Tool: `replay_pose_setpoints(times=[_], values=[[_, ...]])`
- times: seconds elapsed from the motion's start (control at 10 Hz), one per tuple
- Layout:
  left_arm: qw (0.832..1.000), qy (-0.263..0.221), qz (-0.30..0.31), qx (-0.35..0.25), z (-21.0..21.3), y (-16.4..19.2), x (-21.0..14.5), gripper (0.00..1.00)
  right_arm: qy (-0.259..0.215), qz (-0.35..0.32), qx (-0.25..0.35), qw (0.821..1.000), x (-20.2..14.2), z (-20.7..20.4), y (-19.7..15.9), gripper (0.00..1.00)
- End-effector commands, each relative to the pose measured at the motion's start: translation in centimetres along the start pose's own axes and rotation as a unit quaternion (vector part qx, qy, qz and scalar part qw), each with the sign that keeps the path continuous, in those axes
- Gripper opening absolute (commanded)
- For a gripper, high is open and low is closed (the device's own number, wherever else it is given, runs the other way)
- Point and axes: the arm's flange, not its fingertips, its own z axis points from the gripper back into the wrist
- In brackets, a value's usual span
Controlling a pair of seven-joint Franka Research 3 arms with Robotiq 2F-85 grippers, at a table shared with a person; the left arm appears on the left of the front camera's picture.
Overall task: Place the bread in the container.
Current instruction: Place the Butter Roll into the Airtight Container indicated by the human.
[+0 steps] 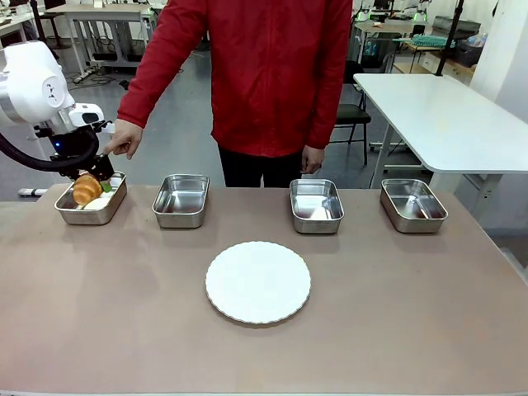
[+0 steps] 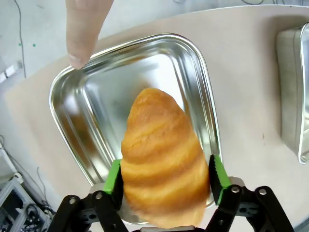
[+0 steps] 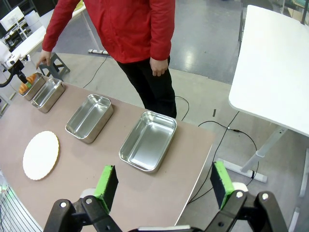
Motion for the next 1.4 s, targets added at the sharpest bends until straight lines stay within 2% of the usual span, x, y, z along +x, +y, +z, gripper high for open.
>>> replay_pose_setpoints(times=[0.0, 0.4, 0.6, 0.7, 1.2, 1.3], values=[[1.000, 0.002, 0.005, -0.008, 0.4, 0.0, 0.2, 1.00, 0.000, 0.003, -0.001, 1.000, 0.2, 0.1, 0.0, 1.00], [1.000, -0.001, 0.006, -0.006, 0.9, -0.3, 0.1, 1.00, 0.000, 0.003, -0.001, 1.000, 0.2, 0.1, 0.0, 1.00], [0.999, 0.032, 0.023, -0.030, 1.7, -1.0, 0.0, 1.00, 0.000, 0.003, -0.001, 1.000, 0.2, 0.1, 0.0, 1.00], [1.000, 0.001, 0.001, -0.001, 0.5, -0.1, 0.1, 1.00, 0.000, 0.003, -0.001, 1.000, 0.2, 0.1, 0.0, 1.00], [1.000, 0.007, 0.006, -0.003, 0.6, -0.2, 0.2, 1.00, 0.000, 0.003, -0.001, 1.000, 0.2, 0.1, 0.0, 1.00], [1.000, -0.020, 0.017, 0.012, 2.8, -0.7, -0.6, 1.00, 0.000, 0.003, -0.001, 1.000, 0.2, 0.1, 0.0, 1.00]])
